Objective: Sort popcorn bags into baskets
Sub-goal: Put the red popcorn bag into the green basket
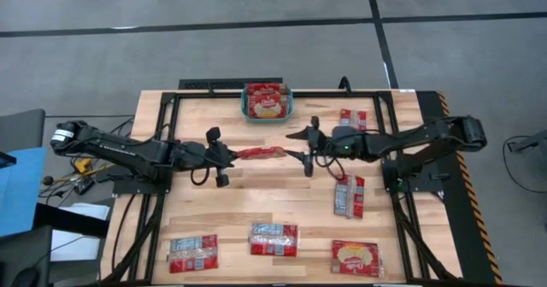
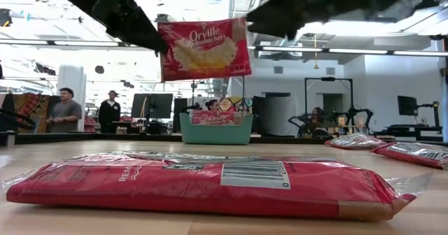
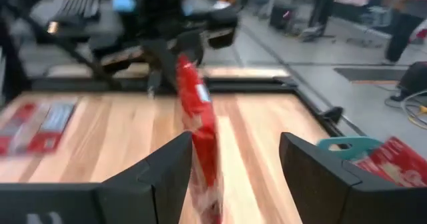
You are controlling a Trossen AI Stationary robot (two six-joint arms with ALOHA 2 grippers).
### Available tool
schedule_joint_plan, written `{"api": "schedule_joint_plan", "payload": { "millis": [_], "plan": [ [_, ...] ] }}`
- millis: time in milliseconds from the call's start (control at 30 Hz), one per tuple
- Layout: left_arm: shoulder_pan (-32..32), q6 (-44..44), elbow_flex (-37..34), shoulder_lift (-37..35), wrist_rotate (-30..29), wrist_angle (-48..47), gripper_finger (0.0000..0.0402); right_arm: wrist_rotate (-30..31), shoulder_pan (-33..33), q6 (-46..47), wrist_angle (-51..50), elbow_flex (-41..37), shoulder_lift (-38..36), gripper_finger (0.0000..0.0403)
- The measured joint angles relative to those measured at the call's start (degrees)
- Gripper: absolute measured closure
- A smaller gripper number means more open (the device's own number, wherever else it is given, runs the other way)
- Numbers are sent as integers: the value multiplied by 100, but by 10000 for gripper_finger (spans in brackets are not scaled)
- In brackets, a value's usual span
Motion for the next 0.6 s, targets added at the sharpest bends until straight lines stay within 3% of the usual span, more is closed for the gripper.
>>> {"api": "schedule_joint_plan", "payload": {
  "millis": [267,433,600],
  "plan": [
    [24,-445,0,149,-46,-183,401,-37,50,-885,-1915,1668,882,158],
    [31,-795,0,160,-393,-812,401,-122,142,-1227,-2171,2165,912,158],
    [31,-716,0,162,-395,-661,401,-758,-13,-1203,-2119,2343,1084,159]
  ]
}}
